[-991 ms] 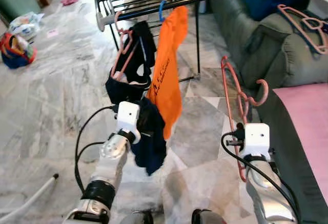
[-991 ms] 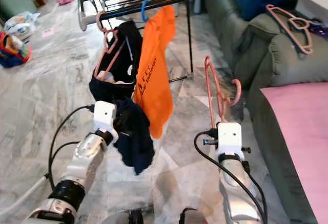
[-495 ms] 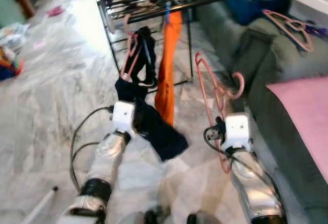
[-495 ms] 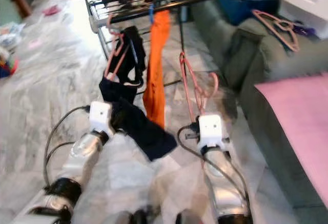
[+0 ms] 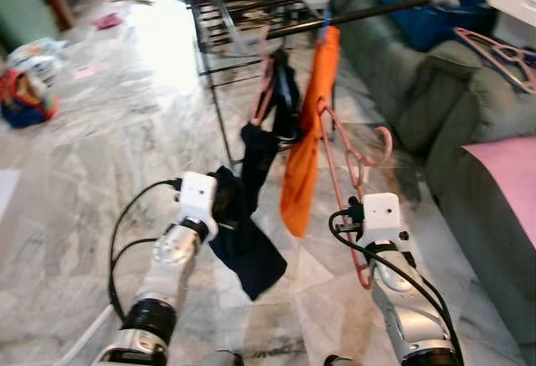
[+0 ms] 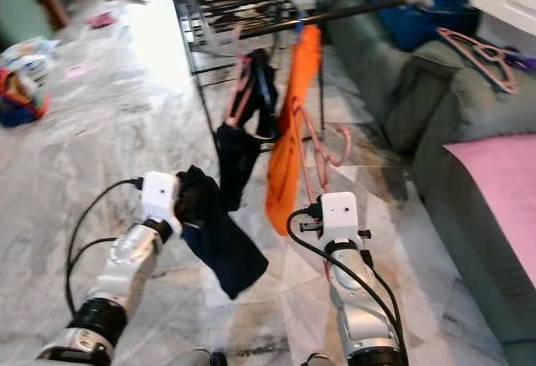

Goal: Hang hanger

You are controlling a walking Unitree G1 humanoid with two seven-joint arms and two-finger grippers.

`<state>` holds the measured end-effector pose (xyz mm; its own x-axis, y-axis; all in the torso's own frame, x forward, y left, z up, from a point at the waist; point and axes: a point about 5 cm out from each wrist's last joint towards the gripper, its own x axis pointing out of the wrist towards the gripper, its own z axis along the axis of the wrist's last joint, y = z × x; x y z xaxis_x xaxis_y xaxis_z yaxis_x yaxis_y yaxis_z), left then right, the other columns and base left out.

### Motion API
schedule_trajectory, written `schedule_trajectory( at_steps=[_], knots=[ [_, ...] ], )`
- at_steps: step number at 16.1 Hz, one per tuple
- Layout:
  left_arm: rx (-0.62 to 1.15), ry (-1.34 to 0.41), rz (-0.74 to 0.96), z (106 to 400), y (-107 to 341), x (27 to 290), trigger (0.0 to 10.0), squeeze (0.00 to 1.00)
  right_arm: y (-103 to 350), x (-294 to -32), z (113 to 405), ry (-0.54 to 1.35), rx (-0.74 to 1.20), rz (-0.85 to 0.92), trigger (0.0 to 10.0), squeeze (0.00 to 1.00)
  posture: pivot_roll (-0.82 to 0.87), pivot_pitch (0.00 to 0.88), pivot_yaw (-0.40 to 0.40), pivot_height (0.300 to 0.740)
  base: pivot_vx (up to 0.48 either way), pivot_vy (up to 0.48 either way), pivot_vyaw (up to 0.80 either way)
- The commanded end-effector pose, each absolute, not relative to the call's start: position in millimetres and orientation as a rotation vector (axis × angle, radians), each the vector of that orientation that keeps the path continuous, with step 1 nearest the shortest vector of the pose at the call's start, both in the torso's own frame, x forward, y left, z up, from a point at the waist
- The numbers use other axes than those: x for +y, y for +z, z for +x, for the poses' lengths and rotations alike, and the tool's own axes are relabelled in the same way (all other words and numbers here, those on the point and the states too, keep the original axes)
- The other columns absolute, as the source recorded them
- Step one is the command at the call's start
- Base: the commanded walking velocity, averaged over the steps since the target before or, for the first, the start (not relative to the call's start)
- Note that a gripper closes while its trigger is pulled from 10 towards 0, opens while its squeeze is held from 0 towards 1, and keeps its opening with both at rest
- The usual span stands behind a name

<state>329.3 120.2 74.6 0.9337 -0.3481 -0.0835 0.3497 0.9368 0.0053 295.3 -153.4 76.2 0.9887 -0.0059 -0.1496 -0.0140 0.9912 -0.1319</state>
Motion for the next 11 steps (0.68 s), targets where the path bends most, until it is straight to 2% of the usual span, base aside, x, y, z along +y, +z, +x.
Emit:
schedule_trajectory(
  at_steps=[1, 11],
  knots=[
    [0.068, -0.369, 0.032, 330.5, 78.5, 115.8, 10.0, 0.0, 74.4, -156.9, 293.4, -0.001, 0.152, -0.135, 10.0, 0.0, -0.05, 0.14, 0.056, 0.74, 0.0, 0.0, 0.0],
    [0.082, -0.381, 0.043, 330.8, 78.2, 115.1, 10.0, 0.0, 72.0, -158.2, 289.3, 0.004, 0.162, -0.157, 10.0, 0.0, -0.06, 0.161, 0.061, 0.74, -0.294, 0.0, 0.0]
  ],
)
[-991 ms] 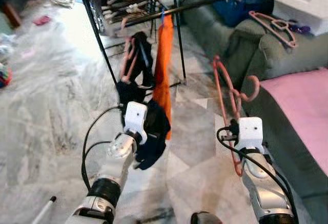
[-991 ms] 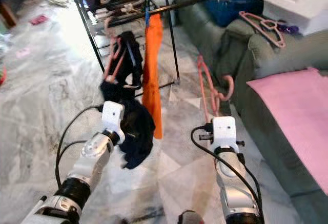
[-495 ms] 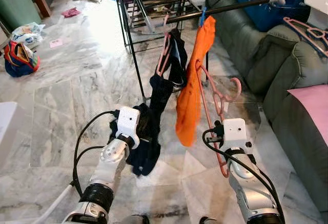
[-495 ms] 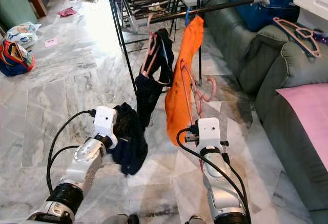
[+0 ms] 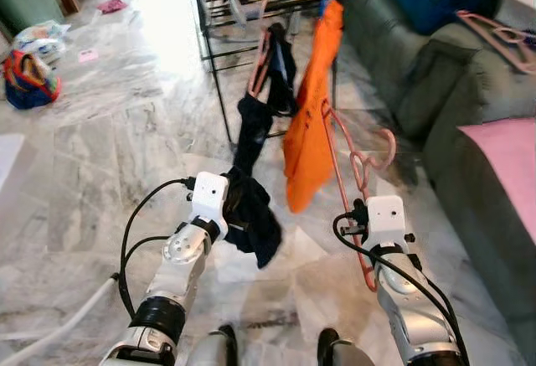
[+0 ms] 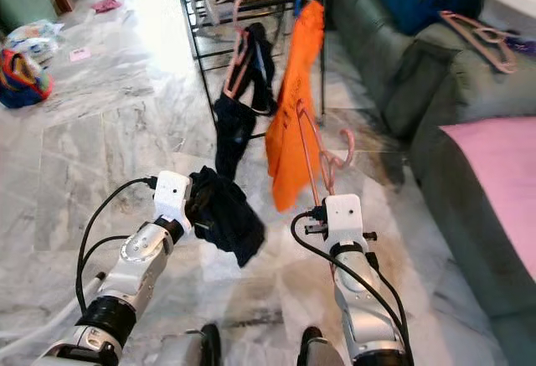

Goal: Hang hanger

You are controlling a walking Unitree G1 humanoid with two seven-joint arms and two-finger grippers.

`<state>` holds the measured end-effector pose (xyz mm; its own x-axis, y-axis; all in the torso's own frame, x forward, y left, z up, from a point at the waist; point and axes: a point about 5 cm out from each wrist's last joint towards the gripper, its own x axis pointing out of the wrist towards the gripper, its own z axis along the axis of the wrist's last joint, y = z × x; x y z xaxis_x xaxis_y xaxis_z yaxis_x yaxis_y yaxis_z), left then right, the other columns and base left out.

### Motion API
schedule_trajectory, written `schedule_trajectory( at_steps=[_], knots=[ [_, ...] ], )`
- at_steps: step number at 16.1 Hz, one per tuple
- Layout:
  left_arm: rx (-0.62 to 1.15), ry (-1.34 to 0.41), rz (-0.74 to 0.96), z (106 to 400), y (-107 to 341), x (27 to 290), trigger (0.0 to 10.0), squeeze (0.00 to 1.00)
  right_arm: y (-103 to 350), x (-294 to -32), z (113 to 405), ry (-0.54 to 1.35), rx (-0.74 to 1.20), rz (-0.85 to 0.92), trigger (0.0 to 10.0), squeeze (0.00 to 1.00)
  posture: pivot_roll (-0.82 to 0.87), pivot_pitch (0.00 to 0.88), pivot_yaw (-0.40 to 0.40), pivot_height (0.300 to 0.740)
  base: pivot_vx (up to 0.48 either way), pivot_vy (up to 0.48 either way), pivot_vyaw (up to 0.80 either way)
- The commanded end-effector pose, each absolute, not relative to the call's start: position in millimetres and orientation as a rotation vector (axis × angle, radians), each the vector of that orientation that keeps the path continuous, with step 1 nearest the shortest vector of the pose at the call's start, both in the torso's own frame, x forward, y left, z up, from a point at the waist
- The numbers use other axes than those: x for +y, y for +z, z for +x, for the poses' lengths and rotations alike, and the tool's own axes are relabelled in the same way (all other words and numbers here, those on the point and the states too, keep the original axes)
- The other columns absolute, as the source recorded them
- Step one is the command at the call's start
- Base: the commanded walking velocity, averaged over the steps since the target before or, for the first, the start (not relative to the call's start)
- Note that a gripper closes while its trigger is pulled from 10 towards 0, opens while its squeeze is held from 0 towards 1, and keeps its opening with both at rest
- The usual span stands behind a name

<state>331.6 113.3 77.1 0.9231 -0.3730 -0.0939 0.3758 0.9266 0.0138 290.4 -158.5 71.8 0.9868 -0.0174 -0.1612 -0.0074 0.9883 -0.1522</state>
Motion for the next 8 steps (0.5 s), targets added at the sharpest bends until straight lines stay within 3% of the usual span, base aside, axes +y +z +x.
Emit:
schedule_trajectory(
  at_steps=[1, 5, 8],
  knots=[
    [0.084, -0.382, 0.044, 331.0, 78.1, 114.8, 10.0, 0.0, 72.1, -159.8, 289.3, 0.004, 0.164, -0.159, 10.0, 0.0, -0.06, 0.162, 0.06, 0.74, -0.304, 0.0, 0.0],
    [0.083, -0.39, 0.045, 331.8, 78.8, 114.1, 10.0, 0.0, 73.8, -162.1, 289.2, 0.003, 0.163, -0.165, 10.0, 0.0, -0.06, 0.169, 0.061, 0.74, -0.278, 0.0, 0.0],
    [0.079, -0.425, 0.031, 331.4, 80.0, 114.2, 10.0, 0.0, 71.2, -159.1, 285.2, 0.022, 0.176, -0.174, 10.0, 0.0, -0.07, 0.182, 0.064, 0.74, 0.0, 0.0, 0.0]
  ],
)
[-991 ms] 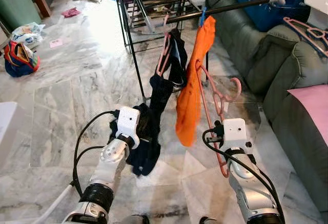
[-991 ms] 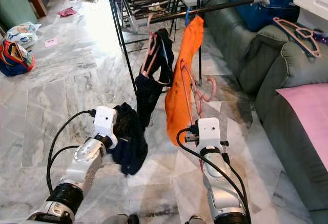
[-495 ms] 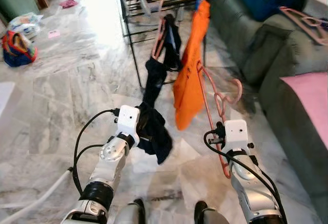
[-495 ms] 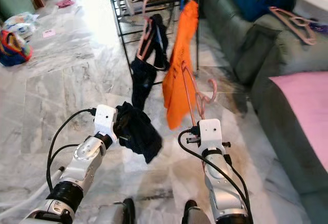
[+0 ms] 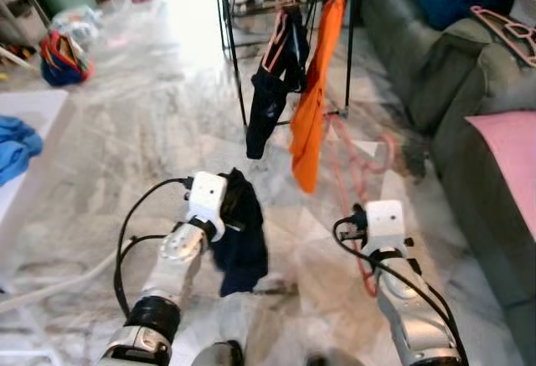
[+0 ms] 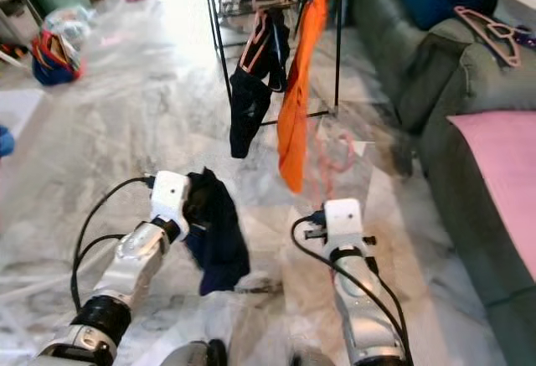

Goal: Hang hanger

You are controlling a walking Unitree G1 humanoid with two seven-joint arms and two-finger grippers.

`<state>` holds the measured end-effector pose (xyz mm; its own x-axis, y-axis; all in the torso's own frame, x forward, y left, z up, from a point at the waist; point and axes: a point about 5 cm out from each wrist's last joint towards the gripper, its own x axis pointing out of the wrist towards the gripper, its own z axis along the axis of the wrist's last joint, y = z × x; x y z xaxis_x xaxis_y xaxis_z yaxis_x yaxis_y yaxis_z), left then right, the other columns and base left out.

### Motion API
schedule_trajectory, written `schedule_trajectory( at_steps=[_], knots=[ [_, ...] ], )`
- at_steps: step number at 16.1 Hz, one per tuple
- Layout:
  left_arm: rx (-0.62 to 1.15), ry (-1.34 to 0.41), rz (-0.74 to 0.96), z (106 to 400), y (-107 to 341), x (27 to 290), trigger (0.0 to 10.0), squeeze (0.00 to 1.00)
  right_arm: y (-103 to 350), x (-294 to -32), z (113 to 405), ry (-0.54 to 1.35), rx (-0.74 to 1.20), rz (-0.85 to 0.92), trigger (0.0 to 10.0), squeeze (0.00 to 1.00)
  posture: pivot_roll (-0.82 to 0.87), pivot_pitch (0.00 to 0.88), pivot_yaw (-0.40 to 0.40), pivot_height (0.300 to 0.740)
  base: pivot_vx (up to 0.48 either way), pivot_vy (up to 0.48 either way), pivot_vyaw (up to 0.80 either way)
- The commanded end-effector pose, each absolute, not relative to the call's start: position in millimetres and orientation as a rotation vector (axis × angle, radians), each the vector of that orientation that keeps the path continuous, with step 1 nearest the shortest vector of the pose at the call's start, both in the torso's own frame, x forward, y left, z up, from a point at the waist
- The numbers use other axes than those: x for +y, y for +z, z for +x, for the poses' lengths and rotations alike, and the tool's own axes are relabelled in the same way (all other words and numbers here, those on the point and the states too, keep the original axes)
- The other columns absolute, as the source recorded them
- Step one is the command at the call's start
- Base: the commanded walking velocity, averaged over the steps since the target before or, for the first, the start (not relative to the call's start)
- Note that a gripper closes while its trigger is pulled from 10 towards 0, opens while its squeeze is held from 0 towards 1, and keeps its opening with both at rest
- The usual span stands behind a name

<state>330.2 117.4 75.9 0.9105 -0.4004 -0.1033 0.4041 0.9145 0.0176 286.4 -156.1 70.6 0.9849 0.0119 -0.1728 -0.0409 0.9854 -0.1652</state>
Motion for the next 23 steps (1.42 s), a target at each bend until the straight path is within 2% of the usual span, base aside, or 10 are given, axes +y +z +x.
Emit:
schedule_trajectory(
  at_steps=[1, 5, 8, 9, 10, 12, 14, 16, 20, 23],
  knots=[
    [0.053, -0.481, 0.044, 329.9, 83.0, 113.0, 10.0, 0.0, 69.7, -158.0, 282.8, 0.029, 0.183, -0.173, 10.0, 0.0, -0.07, 0.189, 0.064, 0.74, 0.0, 0.0, 0.0],
    [-0.003, -0.603, 0.238, 339.5, 99.9, 117.9, 10.0, 0.0, 62.9, -163.2, 276.7, 0.101, 0.237, -0.207, 10.0, 0.0, -0.05, 0.216, 0.071, 0.74, 0.0, 0.0, 0.0],
    [-0.015, -0.836, 0.573, 343.4, 111.9, 117.9, 10.0, 0.0, 59.6, -173.6, 272.3, 0.216, 0.284, -0.293, 10.0, 0.0, -0.04, 0.227, 0.084, 0.74, 0.0, 0.0, 0.0],
    [-0.038, -0.937, 0.794, 343.0, 115.5, 119.5, 10.0, 0.0, 61.5, -184.7, 273.3, 0.229, 0.292, -0.324, 10.0, 0.0, -0.03, 0.231, 0.093, 0.74, 0.0, 0.0, 0.0],
    [-0.058, -0.966, 0.884, 344.3, 118.7, 121.1, 10.0, 0.0, 63.1, -191.2, 274.8, 0.223, 0.298, -0.33, 10.0, 0.0, -0.03, 0.233, 0.095, 0.74, 0.0, 0.0, 0.0],
    [-0.072, -0.937, 0.982, 351.5, 125.2, 125.9, 10.0, 0.0, 65.2, -196.0, 276.9, 0.227, 0.305, -0.352, 10.0, 0.0, -0.03, 0.234, 0.101, 0.74, 0.0, 0.0, 0.0],
    [-0.154, -0.771, 1.143, 366.4, 141.7, 134.1, 10.0, 0.0, 66.4, -194.3, 277.6, 0.252, 0.31, -0.37, 10.0, 0.0, -0.03, 0.235, 0.107, 0.74, 0.0, 0.0, 0.0],
    [-0.243, -0.656, 1.167, 375.3, 160.4, 135.5, 10.0, 0.0, 62.1, -187.9, 273.9, 0.293, 0.325, -0.374, 10.0, 0.0, -0.03, 0.239, 0.111, 0.74, 0.0, 0.0, 0.0],
    [-0.323, -0.566, 1.167, 381.0, 172.7, 135.4, 10.0, 0.0, 62.5, -186.2, 271.5, 0.326, 0.329, -0.374, 10.0, 0.0, -0.03, 0.24, 0.114, 0.74, 0.0, 0.0, 0.0],
    [-0.231, -0.581, 1.092, 381.4, 160.2, 132.7, 10.0, 0.0, 86.9, -216.0, 277.7, 0.25, 0.271, -0.335, 10.0, 0.0, -0.04, 0.236, 0.113, 0.74, 0.0, 0.0, 0.0]
  ],
)
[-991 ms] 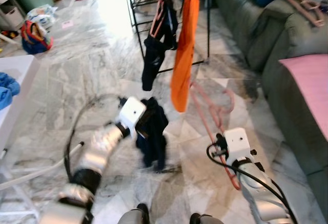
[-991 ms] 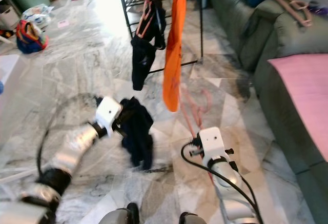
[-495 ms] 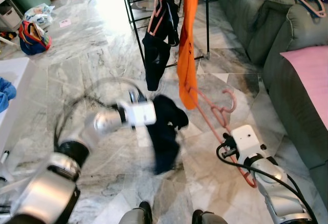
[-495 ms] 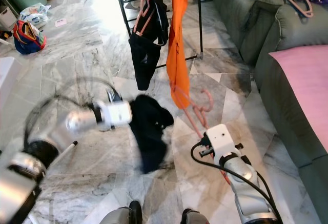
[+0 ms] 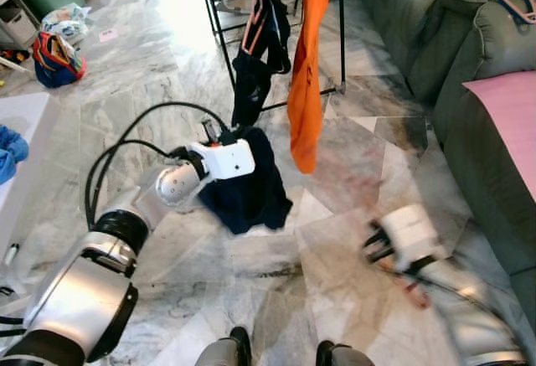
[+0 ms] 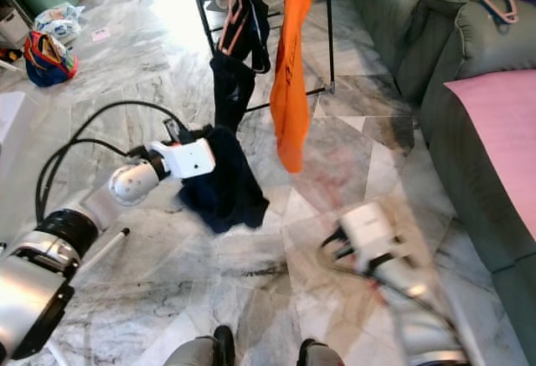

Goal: Hang hanger

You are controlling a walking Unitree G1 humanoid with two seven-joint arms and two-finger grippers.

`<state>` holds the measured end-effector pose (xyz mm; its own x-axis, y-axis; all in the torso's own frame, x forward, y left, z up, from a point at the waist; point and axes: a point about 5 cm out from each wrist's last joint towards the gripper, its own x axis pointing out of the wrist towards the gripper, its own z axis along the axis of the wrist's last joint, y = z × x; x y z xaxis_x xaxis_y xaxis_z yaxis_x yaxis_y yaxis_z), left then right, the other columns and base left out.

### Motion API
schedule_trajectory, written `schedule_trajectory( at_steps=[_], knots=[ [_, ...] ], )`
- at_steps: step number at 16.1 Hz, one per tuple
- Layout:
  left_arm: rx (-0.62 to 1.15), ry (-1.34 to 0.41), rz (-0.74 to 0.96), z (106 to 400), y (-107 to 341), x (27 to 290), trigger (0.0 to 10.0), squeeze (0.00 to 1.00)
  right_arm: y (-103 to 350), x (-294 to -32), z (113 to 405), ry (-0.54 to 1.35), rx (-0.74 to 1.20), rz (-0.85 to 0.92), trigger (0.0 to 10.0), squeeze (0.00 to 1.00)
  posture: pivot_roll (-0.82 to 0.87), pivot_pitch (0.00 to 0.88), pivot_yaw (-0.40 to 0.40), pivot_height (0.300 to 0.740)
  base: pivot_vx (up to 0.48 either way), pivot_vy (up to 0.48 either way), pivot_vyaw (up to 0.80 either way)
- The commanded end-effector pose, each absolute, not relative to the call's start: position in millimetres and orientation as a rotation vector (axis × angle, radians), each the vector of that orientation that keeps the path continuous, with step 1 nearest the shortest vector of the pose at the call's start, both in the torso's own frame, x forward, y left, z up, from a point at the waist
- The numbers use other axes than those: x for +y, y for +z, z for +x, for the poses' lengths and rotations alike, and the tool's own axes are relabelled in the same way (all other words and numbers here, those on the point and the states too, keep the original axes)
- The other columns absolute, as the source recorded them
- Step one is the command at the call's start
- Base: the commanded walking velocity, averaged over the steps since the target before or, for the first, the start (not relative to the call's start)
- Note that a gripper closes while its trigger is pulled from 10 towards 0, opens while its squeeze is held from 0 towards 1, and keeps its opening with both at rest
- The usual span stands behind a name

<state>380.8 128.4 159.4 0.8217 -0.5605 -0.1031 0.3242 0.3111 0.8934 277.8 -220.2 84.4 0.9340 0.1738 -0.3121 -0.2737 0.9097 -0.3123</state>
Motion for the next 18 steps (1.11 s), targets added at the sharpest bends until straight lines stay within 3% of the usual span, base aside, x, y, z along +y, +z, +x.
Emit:
schedule_trajectory(
  at_steps=[1, 4, 8, 18],
  knots=[
    [-0.209, -0.584, 1.096, 380.7, 155.0, 132.8, 10.0, 0.0, 95.0, -220.1, 276.6, 0.273, 0.259, -0.308, 10.0, 0.0, -0.05, 0.235, 0.112, 0.74, 0.0, 0.0, 0.0],
    [-0.101, -0.557, 1.104, 381.0, 140.3, 140.1, 10.0, 0.0, 104.9, -224.8, 269.1, 0.349, 0.262, -0.318, 10.0, 0.0, -0.06, 0.233, 0.114, 0.74, 0.0, 0.0, 0.0],
    [0.035, -0.453, 0.959, 384.6, 132.1, 148.1, 10.0, 0.0, 117.2, -227.7, 245.0, 0.523, 0.302, -0.281, 10.0, 0.0, -0.07, 0.232, 0.118, 0.74, 0.0, 0.0, 0.0],
    [-0.039, -0.535, 0.898, 383.2, 140.8, 139.0, 10.0, 0.0, 96.3, -217.1, 222.8, 0.68, 0.45, -0.239, 10.0, 0.0, -0.06, 0.232, 0.114, 0.74, 0.0, 0.0, 0.0]
  ],
)
